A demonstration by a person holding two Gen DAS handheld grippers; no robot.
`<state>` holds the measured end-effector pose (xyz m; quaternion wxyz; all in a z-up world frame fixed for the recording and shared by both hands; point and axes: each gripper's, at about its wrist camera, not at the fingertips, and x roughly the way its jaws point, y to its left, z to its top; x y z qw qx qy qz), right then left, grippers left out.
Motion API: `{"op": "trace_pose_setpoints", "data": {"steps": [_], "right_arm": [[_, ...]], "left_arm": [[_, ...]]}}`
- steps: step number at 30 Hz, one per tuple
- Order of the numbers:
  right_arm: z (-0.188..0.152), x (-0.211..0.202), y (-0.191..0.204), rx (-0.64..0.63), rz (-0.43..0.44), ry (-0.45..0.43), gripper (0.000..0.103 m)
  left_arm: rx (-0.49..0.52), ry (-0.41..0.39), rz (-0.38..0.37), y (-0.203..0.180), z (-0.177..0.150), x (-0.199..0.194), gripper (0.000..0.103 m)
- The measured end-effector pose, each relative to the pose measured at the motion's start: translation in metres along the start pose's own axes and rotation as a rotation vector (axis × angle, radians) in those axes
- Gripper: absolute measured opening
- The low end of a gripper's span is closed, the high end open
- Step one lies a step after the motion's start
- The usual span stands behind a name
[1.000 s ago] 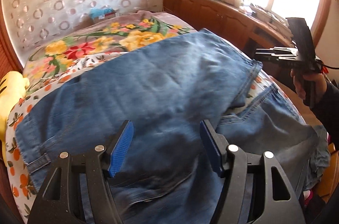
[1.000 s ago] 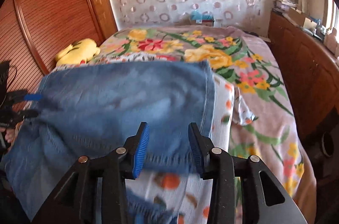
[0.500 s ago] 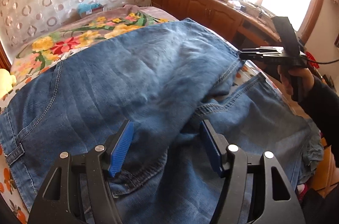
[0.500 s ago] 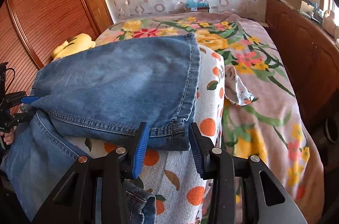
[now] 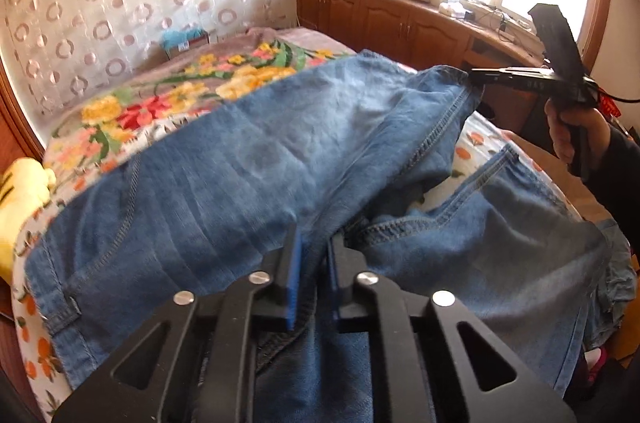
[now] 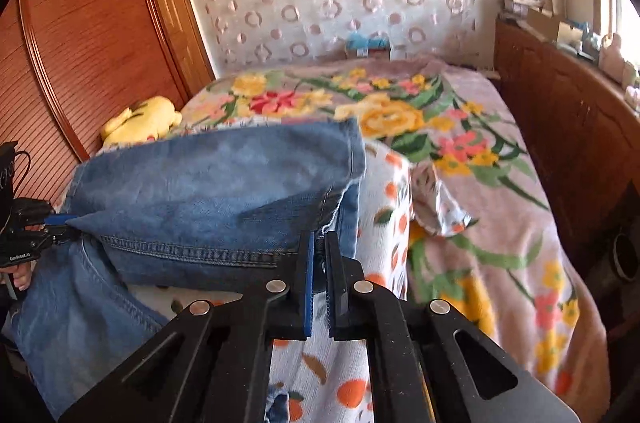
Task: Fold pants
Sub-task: 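Fold the hem over with the right tool and open both tools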
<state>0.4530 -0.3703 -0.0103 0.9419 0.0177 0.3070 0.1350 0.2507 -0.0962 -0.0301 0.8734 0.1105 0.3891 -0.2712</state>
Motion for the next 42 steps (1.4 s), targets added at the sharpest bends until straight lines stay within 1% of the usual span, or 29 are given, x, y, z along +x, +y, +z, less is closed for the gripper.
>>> {"op": "trace_pose_setpoints", "data": {"steps": [1,4,6,9,11,13,15,16,17,19,20,22,24,26,28,30,32,33,35,36,37,38,40,42], "right_arm": [[0.002,-0.001,0.001,-0.004,-0.001,-0.013,0.004],[0.010,-0.003,0.002,-0.009,-0.011,-0.045,0.004],[0.011,-0.007,0.002,-0.005,-0.018,-0.067,0.004],[0.002,-0.017,-0.001,0.009,-0.027,-0.096,0.004],[-0.013,-0.025,-0.005,0.029,-0.028,-0.108,0.004],[-0.035,-0.022,-0.007,0.050,-0.028,-0.075,0.004],[-0.058,-0.008,-0.006,0.065,-0.030,0.022,0.004],[-0.069,-0.002,-0.003,0.059,-0.050,0.055,0.004],[-0.075,0.000,0.000,0.058,-0.058,0.068,0.005],[-0.080,-0.003,0.006,0.064,-0.073,0.067,0.005],[-0.079,-0.006,0.008,0.067,-0.077,0.061,0.006],[-0.074,-0.016,0.013,0.072,-0.067,0.036,0.010],[-0.069,-0.026,0.020,0.055,-0.068,0.013,0.017],[-0.066,-0.034,0.032,0.033,-0.047,-0.011,0.019],[-0.067,-0.045,0.043,0.020,-0.015,-0.027,0.020],[-0.072,-0.048,0.057,0.015,0.007,-0.037,0.026],[-0.080,-0.053,0.068,0.007,0.024,-0.044,0.029],[-0.085,-0.056,0.075,0.003,0.036,-0.042,0.032],[-0.097,-0.059,0.078,0.000,0.050,-0.036,0.037],[-0.104,-0.063,0.079,0.003,0.052,-0.040,0.041],[-0.111,-0.065,0.080,0.007,0.051,-0.038,0.043],[-0.120,-0.068,0.080,0.012,0.050,-0.032,0.047],[-0.133,-0.072,0.081,0.019,0.041,-0.016,0.048],[-0.144,-0.075,0.087,0.007,0.013,0.003,0.049]], "left_arm": [[0.002,-0.012,0.001,-0.001,0.002,-0.004,0.008],[0.010,-0.046,-0.003,-0.005,0.007,-0.015,0.006],[0.012,-0.054,-0.010,-0.009,0.009,-0.020,0.006],[0.038,-0.064,-0.029,-0.021,0.007,-0.030,0.006],[0.057,-0.059,-0.041,-0.030,0.002,-0.032,0.006],[0.086,-0.031,-0.049,-0.040,-0.007,-0.027,0.006],[0.101,0.005,-0.047,-0.045,-0.018,-0.018,0.006],[0.097,0.015,-0.052,-0.045,-0.022,-0.015,0.006],[0.086,0.022,-0.055,-0.042,-0.024,-0.013,0.006],[0.056,0.015,-0.049,-0.036,-0.025,-0.014,0.007],[0.047,0.009,-0.047,-0.034,-0.025,-0.016,0.007],[0.028,-0.009,-0.041,-0.030,-0.026,-0.025,0.014],[0.013,-0.033,-0.042,-0.027,-0.029,-0.034,0.016],[-0.015,-0.056,-0.035,-0.021,-0.033,-0.043,0.022],[-0.037,-0.074,-0.008,-0.014,-0.039,-0.053,0.025],[-0.053,-0.088,0.024,-0.004,-0.046,-0.064,0.028],[-0.076,-0.097,0.053,0.006,-0.054,-0.076,0.033],[-0.087,-0.101,0.070,0.013,-0.060,-0.083,0.034],[-0.109,-0.103,0.103,0.030,-0.075,-0.098,0.035],[-0.117,-0.099,0.119,0.034,-0.081,-0.103,0.037],[-0.127,-0.087,0.141,0.040,-0.090,-0.108,0.042],[-0.134,-0.075,0.162,0.046,-0.099,-0.111,0.043],[-0.153,-0.063,0.198,0.058,-0.118,-0.117,0.043],[-0.180,-0.032,0.228,0.067,-0.132,-0.116,0.043]]}}
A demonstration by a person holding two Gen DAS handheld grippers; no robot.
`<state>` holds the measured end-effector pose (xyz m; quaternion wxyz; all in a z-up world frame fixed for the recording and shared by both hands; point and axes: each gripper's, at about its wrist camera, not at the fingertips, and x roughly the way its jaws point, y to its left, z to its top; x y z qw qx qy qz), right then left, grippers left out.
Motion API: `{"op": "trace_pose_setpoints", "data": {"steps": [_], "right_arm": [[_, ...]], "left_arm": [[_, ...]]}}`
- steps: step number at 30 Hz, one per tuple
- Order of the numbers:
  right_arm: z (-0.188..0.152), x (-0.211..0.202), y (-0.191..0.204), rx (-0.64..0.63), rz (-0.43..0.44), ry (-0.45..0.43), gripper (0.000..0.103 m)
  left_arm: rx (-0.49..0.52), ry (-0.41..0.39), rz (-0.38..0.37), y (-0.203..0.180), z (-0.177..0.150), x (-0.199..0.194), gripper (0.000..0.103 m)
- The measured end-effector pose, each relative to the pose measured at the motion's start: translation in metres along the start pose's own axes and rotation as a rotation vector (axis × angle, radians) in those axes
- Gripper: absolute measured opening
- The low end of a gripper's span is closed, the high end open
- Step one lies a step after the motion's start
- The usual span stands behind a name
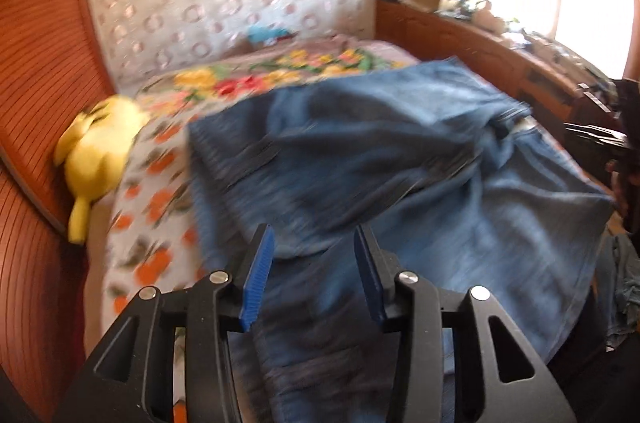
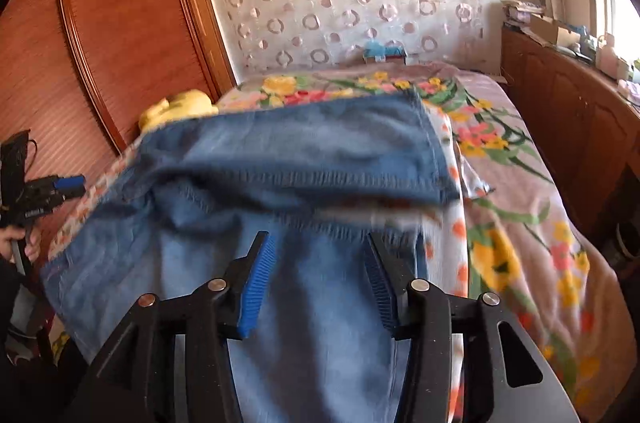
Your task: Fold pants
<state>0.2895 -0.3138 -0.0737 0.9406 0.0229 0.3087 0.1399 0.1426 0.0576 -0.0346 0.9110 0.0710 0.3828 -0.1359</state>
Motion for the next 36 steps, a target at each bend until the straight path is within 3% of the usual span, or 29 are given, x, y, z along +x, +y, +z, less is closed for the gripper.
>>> {"op": "trace_pose_setpoints", "data": {"steps": [9,16,22,28,31,34,36], "right_arm": [[-0.027,-0.028,0.020,-0.029,-0.056,0.025,0.049],[-0.039,-0.041,0.034,-0.030,-0.076,0.027,0.049],[-0.041,-0.044,0.039,-0.032,-0.067,0.025,0.049],[-0.039,-0.040,0.033,-0.029,-0.064,0.011,0.049],[-0.039,-0.039,0.030,-0.016,-0.056,0.003,0.049],[-0.039,-0.036,0.031,-0.021,-0.053,0.001,0.050],[-0.040,-0.034,0.032,-0.023,-0.049,0.002,0.050]], "left_arm": [[-0.090,0.051,0.006,0.020,-0.044,-0.001,0.043],[-0.133,0.045,-0.016,0.029,-0.025,0.018,0.043],[-0.187,0.079,-0.070,0.032,-0.003,0.041,0.043],[-0.251,0.135,-0.061,0.039,0.004,0.060,0.043],[-0.218,0.134,-0.008,0.034,0.002,0.059,0.013],[-0.180,0.101,-0.008,0.033,-0.001,0.052,0.001],[-0.147,0.080,0.020,0.034,-0.004,0.045,0.000]]}}
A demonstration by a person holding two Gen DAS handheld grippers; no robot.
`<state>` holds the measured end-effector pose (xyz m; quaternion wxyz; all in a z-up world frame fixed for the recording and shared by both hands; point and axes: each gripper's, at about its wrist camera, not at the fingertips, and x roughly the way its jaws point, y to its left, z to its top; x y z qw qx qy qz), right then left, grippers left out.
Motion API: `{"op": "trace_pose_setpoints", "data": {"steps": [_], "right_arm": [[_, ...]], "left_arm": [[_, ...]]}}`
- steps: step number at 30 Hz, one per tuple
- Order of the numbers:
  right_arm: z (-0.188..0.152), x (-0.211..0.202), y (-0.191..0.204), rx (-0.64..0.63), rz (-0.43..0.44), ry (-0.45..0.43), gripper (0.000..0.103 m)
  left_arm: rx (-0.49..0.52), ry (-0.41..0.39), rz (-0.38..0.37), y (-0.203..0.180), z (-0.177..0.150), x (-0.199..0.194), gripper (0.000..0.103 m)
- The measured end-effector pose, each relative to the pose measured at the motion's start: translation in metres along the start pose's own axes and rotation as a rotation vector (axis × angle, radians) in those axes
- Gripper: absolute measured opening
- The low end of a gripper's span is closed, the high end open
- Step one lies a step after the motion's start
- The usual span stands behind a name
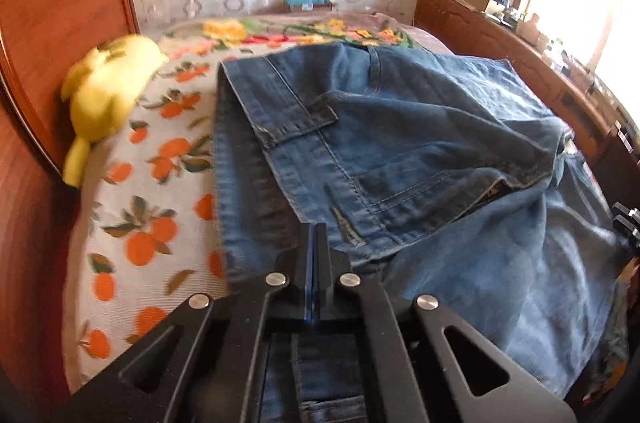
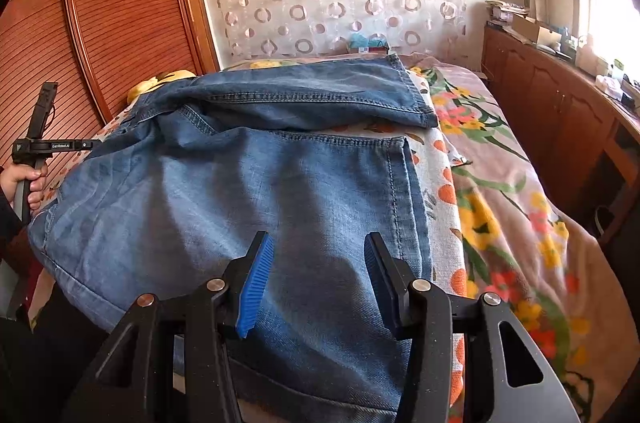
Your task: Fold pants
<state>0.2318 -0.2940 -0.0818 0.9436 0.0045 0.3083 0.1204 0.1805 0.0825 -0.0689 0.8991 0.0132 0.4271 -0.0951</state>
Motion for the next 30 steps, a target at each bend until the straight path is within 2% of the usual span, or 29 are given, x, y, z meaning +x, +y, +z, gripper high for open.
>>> {"op": "trace_pose_setpoints", "data": {"steps": [5,9,14,18,22,30], "right_arm": [[0.000,0.003,0.003,0.000,0.008,0.003,0.050],[0.001,0.006,0.003,-0.009,0.011,0.008,0.050],[0.005,0.009,0.006,-0.011,0.017,0.006,0.050],[0.005,0.009,0.006,-0.024,0.025,0.003,0.050],[0.005,0.011,0.004,-0.024,0.027,0.006,0.050],[0.005,0.014,0.003,-0.020,0.031,0.007,0.050]], "left_arm": [[-0.041,-0.050,0.043,0.027,-0.002,-0.017,0.000],[-0.091,-0.039,-0.050,0.038,0.002,-0.021,0.001],[-0.080,-0.003,-0.095,0.022,0.002,-0.009,0.018],[-0.114,0.066,-0.133,0.013,0.000,0.009,0.021],[-0.130,0.068,-0.106,0.011,0.000,0.014,0.026],[-0.090,0.063,-0.061,-0.003,0.004,0.018,0.028]]}}
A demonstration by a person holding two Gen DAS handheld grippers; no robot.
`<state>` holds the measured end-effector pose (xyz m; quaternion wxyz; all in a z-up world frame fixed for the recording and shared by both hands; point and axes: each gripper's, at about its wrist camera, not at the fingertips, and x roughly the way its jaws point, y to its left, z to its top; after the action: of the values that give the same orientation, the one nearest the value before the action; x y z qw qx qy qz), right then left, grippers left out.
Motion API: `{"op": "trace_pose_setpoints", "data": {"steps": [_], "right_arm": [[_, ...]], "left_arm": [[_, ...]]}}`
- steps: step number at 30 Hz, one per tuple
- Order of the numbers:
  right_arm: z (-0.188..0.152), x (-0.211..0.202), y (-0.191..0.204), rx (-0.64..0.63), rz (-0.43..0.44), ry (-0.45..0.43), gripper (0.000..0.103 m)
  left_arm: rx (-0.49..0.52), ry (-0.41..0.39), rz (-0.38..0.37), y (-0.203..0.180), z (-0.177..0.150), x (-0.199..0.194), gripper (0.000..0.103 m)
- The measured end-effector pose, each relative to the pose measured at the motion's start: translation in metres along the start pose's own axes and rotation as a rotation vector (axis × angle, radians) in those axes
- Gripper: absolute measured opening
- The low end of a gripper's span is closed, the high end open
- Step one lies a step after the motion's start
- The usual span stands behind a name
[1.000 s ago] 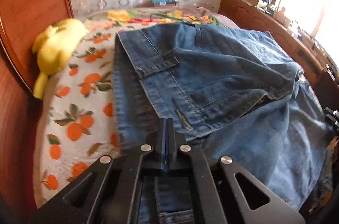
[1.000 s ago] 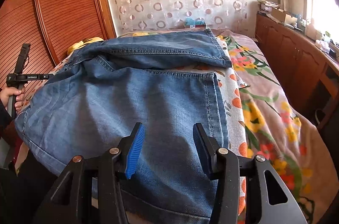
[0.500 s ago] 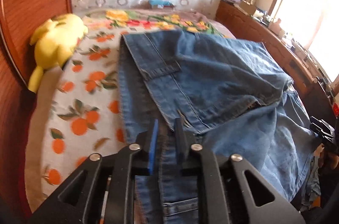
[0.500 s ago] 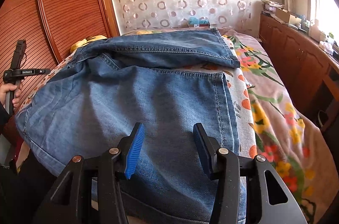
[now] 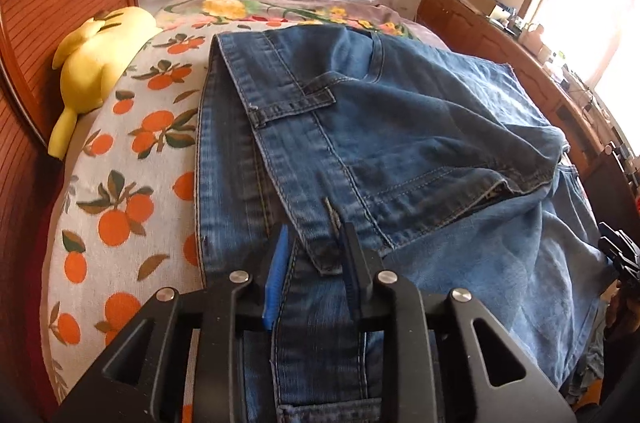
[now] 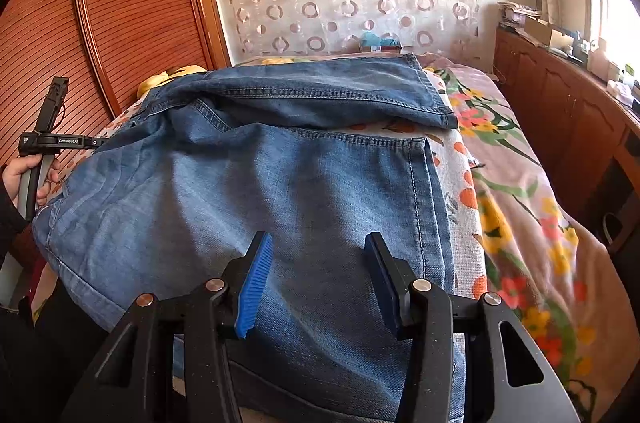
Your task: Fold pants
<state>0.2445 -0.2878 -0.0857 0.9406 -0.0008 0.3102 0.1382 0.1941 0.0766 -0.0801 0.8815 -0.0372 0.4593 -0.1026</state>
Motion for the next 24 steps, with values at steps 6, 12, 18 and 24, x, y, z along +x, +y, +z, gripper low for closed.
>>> {"op": "trace_pose_setpoints", "data": {"steps": [6,12,18,24], "right_arm": [[0.001,0.001,0.002,-0.005,0.002,-0.008,0.050],[-0.001,0.002,0.000,-0.004,0.003,-0.011,0.050],[-0.001,0.002,0.000,-0.006,0.003,-0.009,0.050],[0.001,0.003,0.001,-0.003,0.004,-0.010,0.050]], "left_arm": [[-0.030,-0.008,-0.008,0.004,0.007,0.007,0.036],[-0.026,-0.026,-0.024,-0.002,0.003,0.004,0.026],[0.009,-0.068,-0.036,-0.004,0.000,-0.011,0.004],[-0.003,-0.104,0.037,0.023,0.005,-0.020,0.003]]}}
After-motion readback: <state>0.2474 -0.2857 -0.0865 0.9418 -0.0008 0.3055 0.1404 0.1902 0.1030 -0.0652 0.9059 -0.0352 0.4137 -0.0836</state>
